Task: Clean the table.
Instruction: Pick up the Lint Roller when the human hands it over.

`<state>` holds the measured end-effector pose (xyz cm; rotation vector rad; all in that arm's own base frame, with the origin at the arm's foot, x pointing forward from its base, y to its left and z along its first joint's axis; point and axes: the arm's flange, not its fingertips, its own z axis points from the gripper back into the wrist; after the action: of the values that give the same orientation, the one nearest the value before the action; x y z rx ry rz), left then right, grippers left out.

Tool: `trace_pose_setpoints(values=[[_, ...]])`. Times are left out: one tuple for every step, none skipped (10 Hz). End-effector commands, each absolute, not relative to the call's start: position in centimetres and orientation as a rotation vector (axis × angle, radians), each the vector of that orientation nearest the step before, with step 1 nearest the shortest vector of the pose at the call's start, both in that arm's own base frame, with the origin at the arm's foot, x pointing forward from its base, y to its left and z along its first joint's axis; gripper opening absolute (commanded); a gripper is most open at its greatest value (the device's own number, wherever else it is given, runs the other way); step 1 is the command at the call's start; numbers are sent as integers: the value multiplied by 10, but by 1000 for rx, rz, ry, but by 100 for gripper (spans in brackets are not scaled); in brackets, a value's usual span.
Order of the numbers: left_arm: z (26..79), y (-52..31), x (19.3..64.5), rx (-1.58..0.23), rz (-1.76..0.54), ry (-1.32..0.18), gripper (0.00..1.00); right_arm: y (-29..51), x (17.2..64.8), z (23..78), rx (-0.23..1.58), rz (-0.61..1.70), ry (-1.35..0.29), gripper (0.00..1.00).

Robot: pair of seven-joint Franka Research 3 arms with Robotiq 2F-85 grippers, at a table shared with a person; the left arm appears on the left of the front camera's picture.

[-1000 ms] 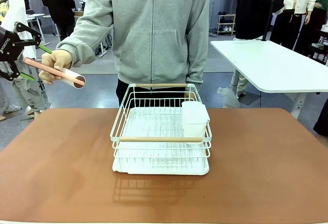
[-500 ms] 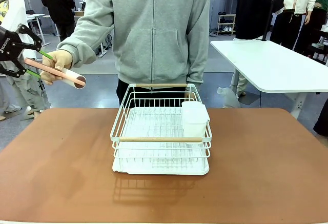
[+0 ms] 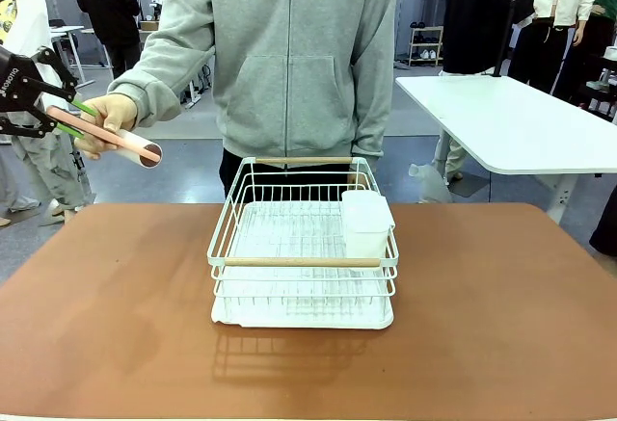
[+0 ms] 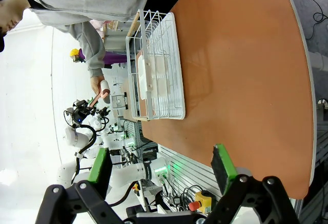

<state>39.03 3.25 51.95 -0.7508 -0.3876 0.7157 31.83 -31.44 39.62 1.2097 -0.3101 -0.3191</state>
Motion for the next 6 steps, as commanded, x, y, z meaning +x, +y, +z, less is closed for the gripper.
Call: trace_pose_setpoints(values=[[518,33,395,-755,703,-414,25,-314,317,402,1201,-332,-300,100],[519,32,394,-752,699,-421,0,-314,317,402,1201,-332,-300,100],[518,33,394,-744,698,-434,6,-314,317,402,1201,-332,-300,100],[518,33,394,-739,695,-444,0,-314,317,402,1201,-332,-300,100],[519,33,393,-737,693,-445,0,-314,317,402,1201,-332,-300,100],[519,33,393,-735,690,-446,0,-314,317,402,1201,-332,-300,100]])
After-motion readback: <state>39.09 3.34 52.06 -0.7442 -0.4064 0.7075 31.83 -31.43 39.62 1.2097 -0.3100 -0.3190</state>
